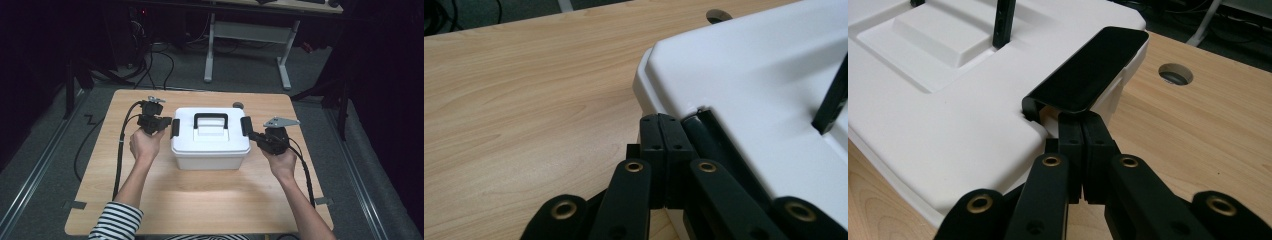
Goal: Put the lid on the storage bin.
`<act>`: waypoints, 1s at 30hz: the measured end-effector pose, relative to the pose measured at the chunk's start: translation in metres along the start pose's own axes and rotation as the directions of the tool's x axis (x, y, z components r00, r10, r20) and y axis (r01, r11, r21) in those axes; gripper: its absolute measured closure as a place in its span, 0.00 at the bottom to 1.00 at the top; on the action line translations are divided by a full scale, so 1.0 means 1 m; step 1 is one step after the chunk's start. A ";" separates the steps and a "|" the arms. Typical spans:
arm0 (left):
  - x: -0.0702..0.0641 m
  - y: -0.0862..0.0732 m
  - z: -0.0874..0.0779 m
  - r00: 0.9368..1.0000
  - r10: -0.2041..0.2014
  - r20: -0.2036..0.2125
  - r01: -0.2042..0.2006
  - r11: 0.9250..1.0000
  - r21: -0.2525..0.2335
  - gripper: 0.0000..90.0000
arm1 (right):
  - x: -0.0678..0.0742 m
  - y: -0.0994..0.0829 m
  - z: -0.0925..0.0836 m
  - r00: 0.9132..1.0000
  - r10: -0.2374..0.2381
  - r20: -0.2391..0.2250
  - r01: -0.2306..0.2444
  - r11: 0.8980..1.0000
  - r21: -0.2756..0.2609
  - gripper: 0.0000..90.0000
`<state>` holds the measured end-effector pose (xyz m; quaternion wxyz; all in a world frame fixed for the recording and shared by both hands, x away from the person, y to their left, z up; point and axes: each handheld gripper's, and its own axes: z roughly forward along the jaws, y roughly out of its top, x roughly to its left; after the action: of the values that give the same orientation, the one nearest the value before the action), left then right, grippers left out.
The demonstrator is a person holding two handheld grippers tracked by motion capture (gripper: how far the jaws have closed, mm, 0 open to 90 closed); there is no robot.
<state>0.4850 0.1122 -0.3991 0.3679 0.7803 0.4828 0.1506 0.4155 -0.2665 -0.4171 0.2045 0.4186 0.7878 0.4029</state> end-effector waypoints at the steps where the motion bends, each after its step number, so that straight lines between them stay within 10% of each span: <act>1: 0.000 0.000 0.000 1.000 0.001 0.000 -0.001 1.000 0.001 1.00 | 0.000 0.000 0.000 1.000 0.001 0.000 -0.001 1.000 0.000 0.99; 12: -0.001 -0.003 0.001 1.000 0.000 0.013 0.000 1.000 -0.005 0.97 | -0.002 -0.001 0.000 1.000 0.016 -0.009 -0.016 1.000 -0.002 0.97; 30: 0.013 -0.029 -0.025 0.999 -0.035 0.027 0.038 0.995 -0.095 0.57 | -0.014 -0.016 -0.020 0.995 0.102 -0.004 -0.102 0.993 -0.056 0.70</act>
<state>0.4578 0.1423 -0.4043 0.4135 0.7548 0.4845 0.1567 0.4022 -0.2921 -0.4182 0.1949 0.4521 0.7540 0.4349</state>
